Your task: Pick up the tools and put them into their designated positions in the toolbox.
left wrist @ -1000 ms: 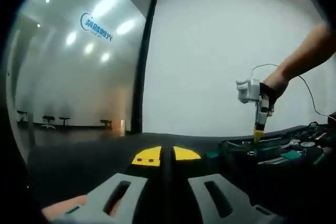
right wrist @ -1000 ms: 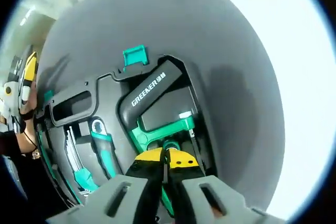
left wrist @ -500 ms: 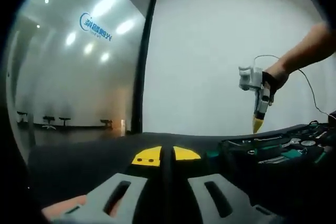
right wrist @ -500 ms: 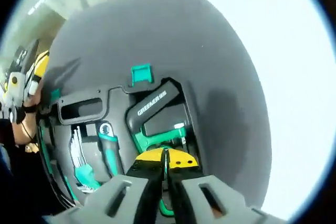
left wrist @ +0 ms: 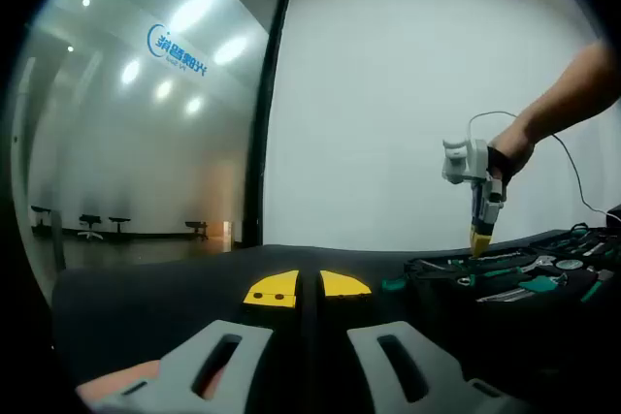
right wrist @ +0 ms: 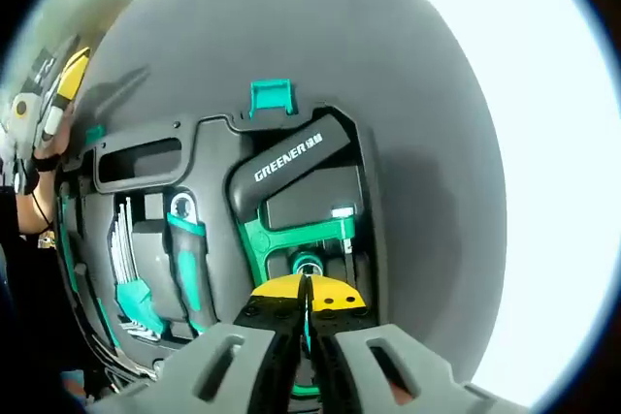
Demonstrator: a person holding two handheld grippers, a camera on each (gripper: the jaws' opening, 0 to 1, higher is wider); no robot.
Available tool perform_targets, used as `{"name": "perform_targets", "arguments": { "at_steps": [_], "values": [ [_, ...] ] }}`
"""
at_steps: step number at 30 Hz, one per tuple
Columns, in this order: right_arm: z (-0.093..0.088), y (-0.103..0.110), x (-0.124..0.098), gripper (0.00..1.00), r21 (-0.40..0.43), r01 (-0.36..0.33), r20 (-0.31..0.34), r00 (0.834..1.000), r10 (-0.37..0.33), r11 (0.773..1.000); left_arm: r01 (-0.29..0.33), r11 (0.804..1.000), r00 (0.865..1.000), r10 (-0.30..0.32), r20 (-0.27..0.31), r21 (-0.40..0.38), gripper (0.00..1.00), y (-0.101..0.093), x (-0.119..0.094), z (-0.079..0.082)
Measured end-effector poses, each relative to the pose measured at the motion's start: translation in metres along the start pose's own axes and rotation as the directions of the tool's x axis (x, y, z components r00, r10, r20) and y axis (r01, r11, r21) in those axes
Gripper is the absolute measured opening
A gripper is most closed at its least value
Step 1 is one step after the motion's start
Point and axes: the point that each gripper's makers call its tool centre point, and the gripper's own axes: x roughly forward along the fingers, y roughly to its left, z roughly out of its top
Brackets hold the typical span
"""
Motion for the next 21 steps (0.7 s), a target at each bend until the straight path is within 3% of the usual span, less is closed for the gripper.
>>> {"name": "perform_targets", "arguments": {
  "at_steps": [10, 15, 21],
  "values": [
    [0.0019, -0.0042, 0.0008, 0.0, 0.016, 0.002, 0.022, 1.0, -0.003, 1.0, 0.003, 1.0, 1.0, -0.003, 0.002, 0.004, 0.1, -0.0009, -0.0007, 0.0003],
    [0.0032, -0.0048, 0.0032, 0.0, -0.006, 0.047, 0.0, 0.999, -0.047, 0.999, 0.005, 1.0, 1.0, -0.005, 0.001, 0.002, 0.1, -0.0015, -0.001, 0.0001],
    [0.0023, -0.0067, 0.0044, 0.0, -0.019, 0.041, -0.039, 0.998, -0.041, 0.999, 0.007, 1.0, 1.0, -0.007, -0.003, -0.001, 0.1, -0.0019, -0.0001, -0.0009]
  ]
}}
